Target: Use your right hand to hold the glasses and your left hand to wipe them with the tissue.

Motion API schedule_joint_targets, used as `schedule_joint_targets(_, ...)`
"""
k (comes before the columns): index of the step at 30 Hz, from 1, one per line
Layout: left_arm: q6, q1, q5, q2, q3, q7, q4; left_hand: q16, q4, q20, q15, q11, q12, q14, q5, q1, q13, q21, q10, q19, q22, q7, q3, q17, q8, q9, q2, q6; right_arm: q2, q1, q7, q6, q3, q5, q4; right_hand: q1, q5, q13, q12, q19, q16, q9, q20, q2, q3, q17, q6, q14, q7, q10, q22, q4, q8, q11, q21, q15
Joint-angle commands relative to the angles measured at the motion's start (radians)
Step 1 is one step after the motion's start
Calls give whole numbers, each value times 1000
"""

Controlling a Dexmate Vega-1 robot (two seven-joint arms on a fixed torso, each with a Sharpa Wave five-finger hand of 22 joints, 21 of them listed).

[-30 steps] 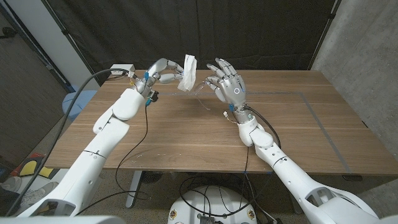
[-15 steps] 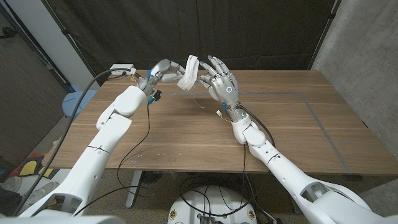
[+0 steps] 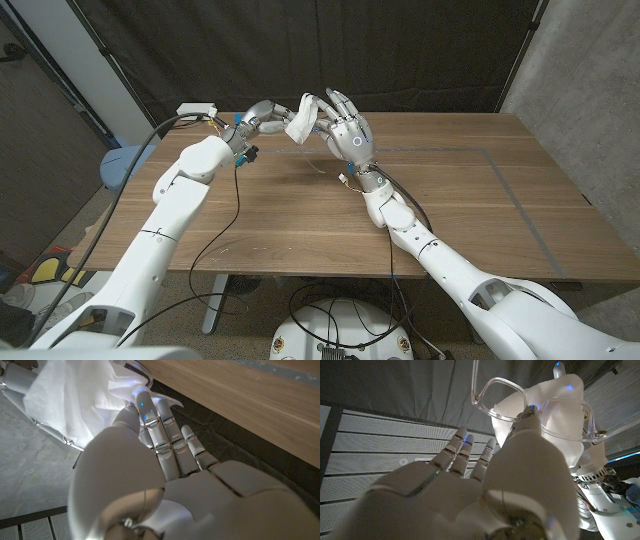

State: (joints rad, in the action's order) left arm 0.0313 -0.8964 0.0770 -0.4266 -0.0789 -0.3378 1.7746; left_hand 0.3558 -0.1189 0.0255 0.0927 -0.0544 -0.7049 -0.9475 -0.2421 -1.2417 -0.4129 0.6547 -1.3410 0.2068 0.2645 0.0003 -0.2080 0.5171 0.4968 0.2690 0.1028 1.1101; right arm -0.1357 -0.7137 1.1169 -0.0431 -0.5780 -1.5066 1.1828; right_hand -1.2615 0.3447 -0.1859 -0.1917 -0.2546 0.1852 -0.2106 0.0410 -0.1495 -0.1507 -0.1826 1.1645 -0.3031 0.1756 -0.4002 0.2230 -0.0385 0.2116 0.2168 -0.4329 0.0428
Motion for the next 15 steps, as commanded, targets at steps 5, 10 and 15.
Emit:
schedule_joint_targets(5, 121, 23, -42, 7, 2, -97, 3, 17, -2, 11, -27, -40, -8, -36, -13, -27, 9, 15, -54, 0, -1, 204, 14, -2, 34, 8, -17, 239, 26, 19, 0, -23, -16, -5, -27, -11, 3, 0, 3, 1, 0, 1, 128, -18, -1, -3, 15, 5, 35, 36, 2, 2, -7, 1, -7, 187)
schedule_joint_targets(10, 142, 22, -35, 8, 4, -100, 10, -22, -10, -52, 148, 236, 124, 160, -20, -84, -25, 81, 409, 24, -6, -43, 42, 108, -111, -6, -18, -26, 26, 28, 0, -31, -24, -4, -35, -46, 15, -9, -95, 19, 17, -15, 151, 4, -35, -8, 27, -118, 33, -289, -2, 7, 24, -5, -12, 189)
schedule_joint_targets(15, 161, 15, -25, 5, 10, -99, 23, -19, -4, -44, 148, 250, 97, 147, -18, -87, -71, 92, 401, 4, -17, -27, 52, 144, -100, 12, -2, -3, 36, 35, 0, -31, -8, 2, -54, -67, 22, -5, -62, 19, 5, -11, 153, -3, -71, -7, 28, -127, 33, -295, 1, 17, 12, -4, -21, 190)
